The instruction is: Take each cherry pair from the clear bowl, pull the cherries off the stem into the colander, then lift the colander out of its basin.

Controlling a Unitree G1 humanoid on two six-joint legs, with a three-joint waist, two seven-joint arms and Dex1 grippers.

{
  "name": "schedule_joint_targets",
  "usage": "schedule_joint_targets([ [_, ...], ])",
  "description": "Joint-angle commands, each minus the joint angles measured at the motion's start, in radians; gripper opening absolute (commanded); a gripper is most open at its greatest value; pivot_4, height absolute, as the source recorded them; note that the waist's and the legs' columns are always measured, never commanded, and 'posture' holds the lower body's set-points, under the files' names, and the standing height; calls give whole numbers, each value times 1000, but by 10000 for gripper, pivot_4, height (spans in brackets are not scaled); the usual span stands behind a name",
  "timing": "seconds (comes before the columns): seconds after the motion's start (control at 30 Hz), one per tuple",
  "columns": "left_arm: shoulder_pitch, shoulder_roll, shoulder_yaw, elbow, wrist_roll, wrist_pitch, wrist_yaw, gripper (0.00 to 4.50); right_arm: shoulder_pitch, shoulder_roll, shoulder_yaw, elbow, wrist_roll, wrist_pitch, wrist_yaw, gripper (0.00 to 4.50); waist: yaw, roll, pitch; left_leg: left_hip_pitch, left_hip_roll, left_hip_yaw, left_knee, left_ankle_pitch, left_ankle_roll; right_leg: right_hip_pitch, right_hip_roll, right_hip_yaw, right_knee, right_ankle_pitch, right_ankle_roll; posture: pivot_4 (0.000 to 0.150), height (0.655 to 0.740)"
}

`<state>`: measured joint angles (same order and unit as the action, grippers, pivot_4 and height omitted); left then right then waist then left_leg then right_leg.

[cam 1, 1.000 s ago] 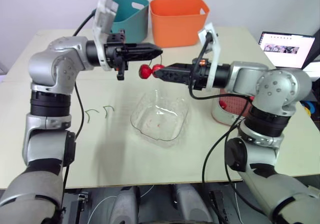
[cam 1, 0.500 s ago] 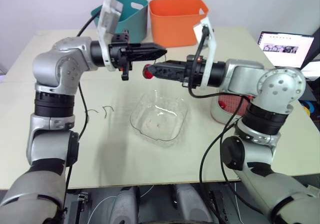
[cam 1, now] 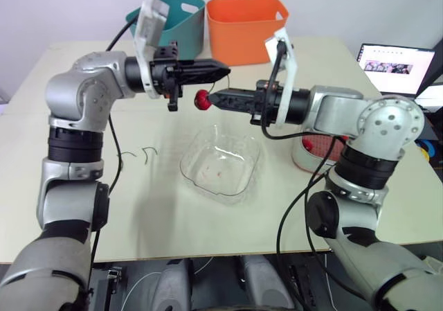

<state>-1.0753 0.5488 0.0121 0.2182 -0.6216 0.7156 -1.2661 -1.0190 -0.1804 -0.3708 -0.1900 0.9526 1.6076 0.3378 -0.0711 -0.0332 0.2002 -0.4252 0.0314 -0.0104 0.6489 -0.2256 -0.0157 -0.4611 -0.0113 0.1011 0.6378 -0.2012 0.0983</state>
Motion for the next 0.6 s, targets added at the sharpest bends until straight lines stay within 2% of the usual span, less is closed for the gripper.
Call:
schedule_joint_targets([
  [0.03,-36,16,21,1,-1,-23,-12,0,4,-20,-26,-22,38,7,1,9200,0,0,0,0,0,0,0,0,0,0,0,0,0,0,0,1500,7400],
  [0.4,-42,3,47,4,-7,-36,24,0,135,-102,45,-110,144,7,40,9200,0,0,0,0,0,0,0,0,0,0,0,0,-1,0,0,1500,7400],
  [0.53,-37,-5,41,2,-5,-46,32,0,168,-124,41,-141,158,-2,23,9200,0,0,0,0,0,0,0,0,0,0,0,0,-1,0,0,1500,7400],
  [0.6,-20,-15,31,-10,4,-60,40,0,194,-175,25,-171,126,-60,16,9200,2,0,0,0,0,0,-1,0,0,0,0,0,-1,0,0,1500,7400],
])
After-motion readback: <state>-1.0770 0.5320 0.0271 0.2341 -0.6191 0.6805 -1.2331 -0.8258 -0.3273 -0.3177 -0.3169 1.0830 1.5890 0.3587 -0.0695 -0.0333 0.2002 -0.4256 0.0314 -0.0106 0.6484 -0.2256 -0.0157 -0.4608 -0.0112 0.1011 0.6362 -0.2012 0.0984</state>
